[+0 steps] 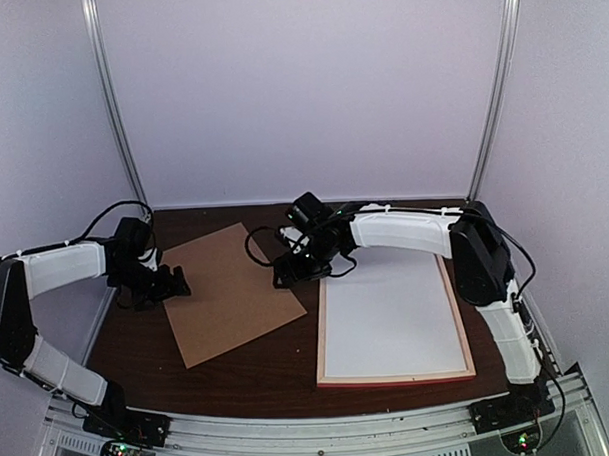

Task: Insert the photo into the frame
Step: Pick up the backboard from the center of the board.

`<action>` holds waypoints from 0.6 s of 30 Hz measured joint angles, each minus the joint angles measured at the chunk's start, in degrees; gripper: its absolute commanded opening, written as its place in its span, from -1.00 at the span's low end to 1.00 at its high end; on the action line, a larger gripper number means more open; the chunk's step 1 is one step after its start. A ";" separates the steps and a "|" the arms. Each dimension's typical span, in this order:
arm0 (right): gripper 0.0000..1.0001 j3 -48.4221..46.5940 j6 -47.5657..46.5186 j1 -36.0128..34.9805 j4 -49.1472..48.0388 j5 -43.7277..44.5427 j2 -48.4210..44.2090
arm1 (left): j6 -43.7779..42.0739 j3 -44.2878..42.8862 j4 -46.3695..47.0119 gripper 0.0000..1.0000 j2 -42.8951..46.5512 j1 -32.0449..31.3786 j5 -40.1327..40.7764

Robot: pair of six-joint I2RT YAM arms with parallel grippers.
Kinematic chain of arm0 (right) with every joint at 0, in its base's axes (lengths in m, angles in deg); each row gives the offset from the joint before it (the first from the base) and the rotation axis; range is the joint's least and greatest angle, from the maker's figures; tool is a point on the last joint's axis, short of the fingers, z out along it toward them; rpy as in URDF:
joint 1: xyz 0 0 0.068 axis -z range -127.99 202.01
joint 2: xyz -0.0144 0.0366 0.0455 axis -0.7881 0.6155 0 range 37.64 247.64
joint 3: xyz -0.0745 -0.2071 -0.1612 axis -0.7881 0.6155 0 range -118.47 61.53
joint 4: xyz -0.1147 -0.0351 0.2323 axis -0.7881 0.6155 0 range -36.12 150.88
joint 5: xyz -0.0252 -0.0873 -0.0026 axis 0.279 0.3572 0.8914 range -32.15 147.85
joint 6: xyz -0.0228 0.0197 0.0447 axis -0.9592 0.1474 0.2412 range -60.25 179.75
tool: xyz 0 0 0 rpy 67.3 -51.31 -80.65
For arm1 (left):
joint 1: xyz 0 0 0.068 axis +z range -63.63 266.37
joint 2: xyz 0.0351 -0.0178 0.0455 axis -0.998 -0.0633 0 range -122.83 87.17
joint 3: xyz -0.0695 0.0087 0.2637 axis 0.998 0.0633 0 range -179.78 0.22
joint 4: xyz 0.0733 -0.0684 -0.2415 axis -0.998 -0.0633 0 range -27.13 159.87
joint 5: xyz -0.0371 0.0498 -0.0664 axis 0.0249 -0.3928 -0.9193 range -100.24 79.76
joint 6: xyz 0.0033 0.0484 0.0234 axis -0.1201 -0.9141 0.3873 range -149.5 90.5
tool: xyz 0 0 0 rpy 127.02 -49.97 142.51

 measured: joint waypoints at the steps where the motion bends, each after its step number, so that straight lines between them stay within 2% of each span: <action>1: 0.59 -1.84 0.52 -0.44 0.02 -0.11 1.79 | 0.50 0.52 0.63 0.95 0.02 0.85 -0.13; 8: 0.58 -6.01 2.56 -0.55 -0.02 -0.31 7.63 | 2.86 3.54 4.07 0.95 -0.55 5.53 -1.92; 18: 0.57 -6.40 4.11 -0.52 -0.85 -1.70 8.83 | 3.98 4.96 9.84 0.95 -5.70 6.34 -5.62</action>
